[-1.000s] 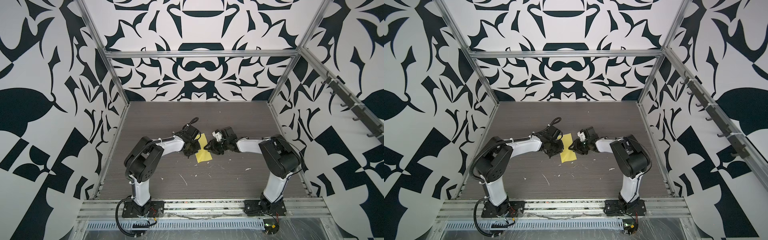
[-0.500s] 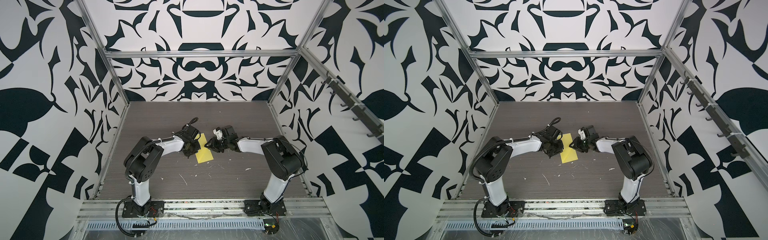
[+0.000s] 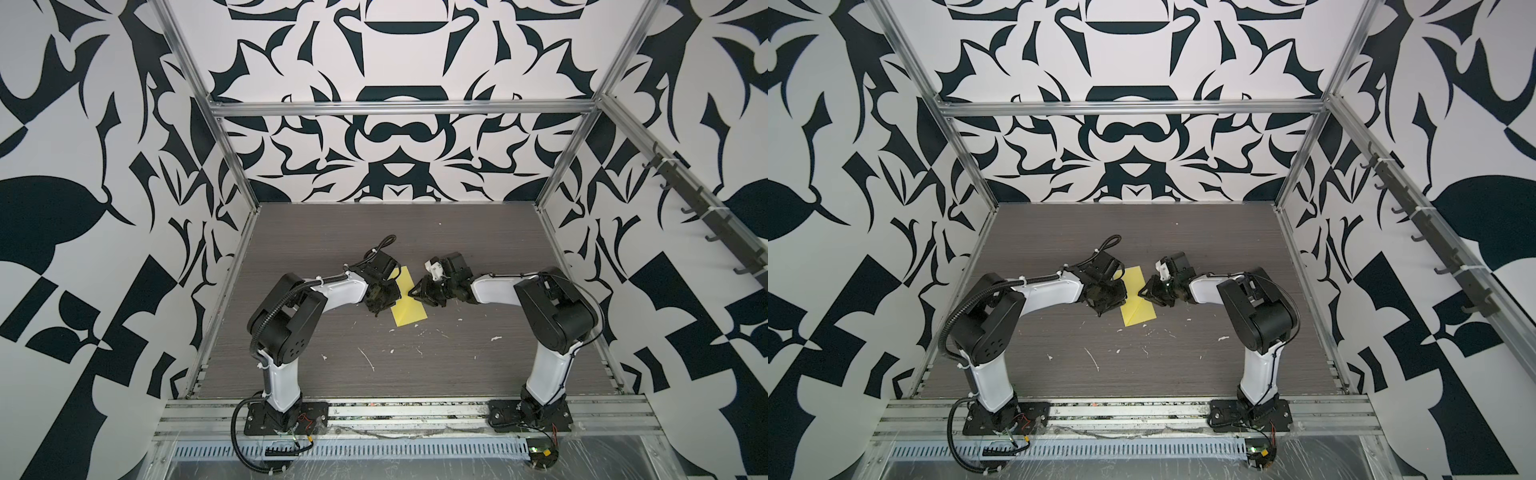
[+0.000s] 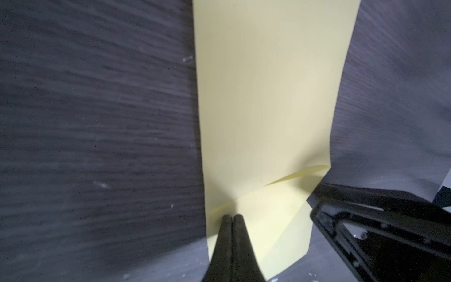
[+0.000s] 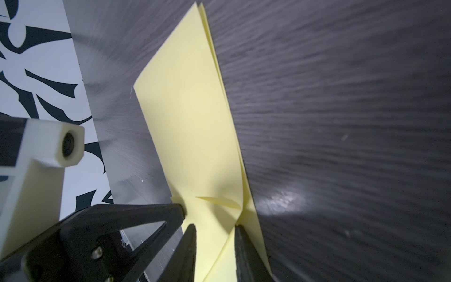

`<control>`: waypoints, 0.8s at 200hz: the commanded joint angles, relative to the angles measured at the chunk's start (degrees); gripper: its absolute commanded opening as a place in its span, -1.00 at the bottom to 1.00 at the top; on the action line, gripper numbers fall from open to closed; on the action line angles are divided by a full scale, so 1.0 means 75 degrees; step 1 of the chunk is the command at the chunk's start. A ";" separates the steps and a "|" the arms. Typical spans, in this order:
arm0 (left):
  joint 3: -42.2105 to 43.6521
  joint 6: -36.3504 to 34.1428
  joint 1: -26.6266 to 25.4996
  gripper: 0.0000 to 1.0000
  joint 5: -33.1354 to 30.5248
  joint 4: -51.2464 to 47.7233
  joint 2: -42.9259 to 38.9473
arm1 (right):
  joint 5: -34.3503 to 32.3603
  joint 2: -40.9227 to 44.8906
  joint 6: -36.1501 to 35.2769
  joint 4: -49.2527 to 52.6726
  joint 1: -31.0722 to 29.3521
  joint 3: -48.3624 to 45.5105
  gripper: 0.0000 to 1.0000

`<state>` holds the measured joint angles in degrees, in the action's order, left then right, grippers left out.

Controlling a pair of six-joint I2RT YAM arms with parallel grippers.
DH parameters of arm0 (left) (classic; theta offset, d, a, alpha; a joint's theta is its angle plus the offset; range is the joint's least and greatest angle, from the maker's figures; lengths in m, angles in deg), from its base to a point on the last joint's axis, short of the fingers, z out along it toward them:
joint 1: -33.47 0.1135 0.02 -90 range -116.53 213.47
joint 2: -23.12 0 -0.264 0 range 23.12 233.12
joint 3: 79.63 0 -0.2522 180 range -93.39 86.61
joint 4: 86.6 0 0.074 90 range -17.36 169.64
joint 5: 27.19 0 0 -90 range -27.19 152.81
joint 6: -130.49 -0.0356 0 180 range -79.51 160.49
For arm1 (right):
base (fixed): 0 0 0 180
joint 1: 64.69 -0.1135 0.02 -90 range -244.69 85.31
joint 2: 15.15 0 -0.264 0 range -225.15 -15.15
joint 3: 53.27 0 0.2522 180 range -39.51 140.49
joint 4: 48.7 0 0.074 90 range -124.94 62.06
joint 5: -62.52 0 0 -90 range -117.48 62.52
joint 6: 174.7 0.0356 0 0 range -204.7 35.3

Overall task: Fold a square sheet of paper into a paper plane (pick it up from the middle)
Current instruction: 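Pinch the sheet's folded corner with both grippers and press the crease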

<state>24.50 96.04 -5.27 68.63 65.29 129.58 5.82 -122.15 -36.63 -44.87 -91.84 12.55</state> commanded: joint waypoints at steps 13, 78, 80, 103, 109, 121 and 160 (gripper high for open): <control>0.0321 0.0038 0.0033 -0.97 -0.0141 -0.0301 0.0232 | 0.0346 -0.0018 0.0198 -0.0599 -0.0045 0.0138 -0.44; 0.0322 0.0036 0.0041 -0.97 -0.0131 -0.0278 0.0220 | 0.0693 -0.0159 0.0270 -0.0832 -0.0145 0.0062 -0.55; 0.0329 0.0044 0.0044 -0.97 -0.0132 -0.0278 0.0208 | 0.0693 -0.0165 0.0261 -0.0838 -0.0154 0.0049 -0.55; 0.0331 0.0036 0.0044 -0.97 -0.0098 -0.0255 0.0140 | 0.0693 -0.0263 0.0237 -0.0844 -0.0221 -0.0014 -0.64; 0.0317 0.0024 0.0050 -0.97 -0.0089 -0.0255 0.0096 | 0.0698 -0.0276 0.0245 -0.0869 -0.0223 -0.0025 -0.69; 0.0268 -0.0038 0.0078 -0.96 -0.0031 -0.0249 -0.0042 | 0.0687 -0.0268 0.0246 -0.0941 -0.0216 -0.0035 -0.80; 0.0517 -0.0150 0.0492 -0.66 0.0387 0.0197 -0.1395 | 0.0529 0.0304 0.0246 -0.1400 -0.0205 -0.0129 -1.00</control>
<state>26.42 95.54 -4.05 69.79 65.49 126.93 9.95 -124.45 -34.64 -50.95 -93.31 11.93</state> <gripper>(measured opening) 0.116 0.055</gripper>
